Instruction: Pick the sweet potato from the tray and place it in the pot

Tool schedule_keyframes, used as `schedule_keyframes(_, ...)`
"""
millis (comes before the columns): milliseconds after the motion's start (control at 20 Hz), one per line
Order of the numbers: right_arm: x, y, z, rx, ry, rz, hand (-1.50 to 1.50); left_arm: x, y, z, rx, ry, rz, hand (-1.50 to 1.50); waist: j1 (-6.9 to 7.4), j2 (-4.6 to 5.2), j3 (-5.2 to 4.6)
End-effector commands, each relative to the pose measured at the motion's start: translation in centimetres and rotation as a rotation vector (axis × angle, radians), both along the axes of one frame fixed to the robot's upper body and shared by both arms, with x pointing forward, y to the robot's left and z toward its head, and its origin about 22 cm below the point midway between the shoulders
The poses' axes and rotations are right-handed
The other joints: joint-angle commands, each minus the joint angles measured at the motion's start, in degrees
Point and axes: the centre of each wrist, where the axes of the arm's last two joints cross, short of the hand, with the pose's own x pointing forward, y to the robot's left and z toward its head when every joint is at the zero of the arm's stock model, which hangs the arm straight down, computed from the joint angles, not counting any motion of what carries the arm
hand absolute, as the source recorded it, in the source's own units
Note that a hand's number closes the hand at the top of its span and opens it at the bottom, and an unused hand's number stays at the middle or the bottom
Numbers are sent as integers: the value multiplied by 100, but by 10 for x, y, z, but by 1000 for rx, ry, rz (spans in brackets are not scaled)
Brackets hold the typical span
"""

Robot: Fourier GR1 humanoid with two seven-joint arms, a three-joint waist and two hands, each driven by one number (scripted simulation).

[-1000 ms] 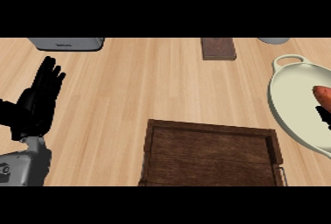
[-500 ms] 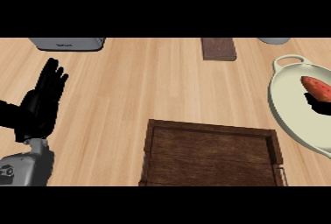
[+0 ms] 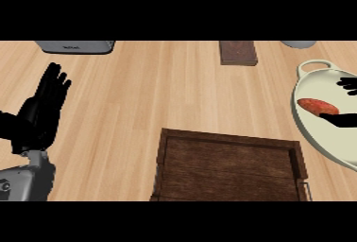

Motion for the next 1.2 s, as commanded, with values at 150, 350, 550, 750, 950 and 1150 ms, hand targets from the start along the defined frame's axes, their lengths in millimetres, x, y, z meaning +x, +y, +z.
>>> schedule_keyframes(150,12,0,-2,336,-181,103,-150,4,-4,3,-9,1,2,0,-21,-3,8)
schedule_keyframes(350,0,-23,1,467,-265,76,-150,12,-13,14,-2,-4,9,0,-100,-16,1)
schedule_keyframes(550,-21,-61,17,560,-317,65,-150,10,5,4,-1,10,13,0,-115,-13,-3)
schedule_keyframes(750,-54,-93,18,566,-309,56,-150,13,-5,7,-13,-3,11,0,-79,-3,3)
schedule_keyframes(950,-82,-126,42,570,-293,56,-150,-1,1,8,-19,-2,-9,0,-12,7,11)
schedule_keyframes(1150,-112,-138,30,581,-307,88,-150,1,-9,-3,6,-1,7,0,-43,17,19)
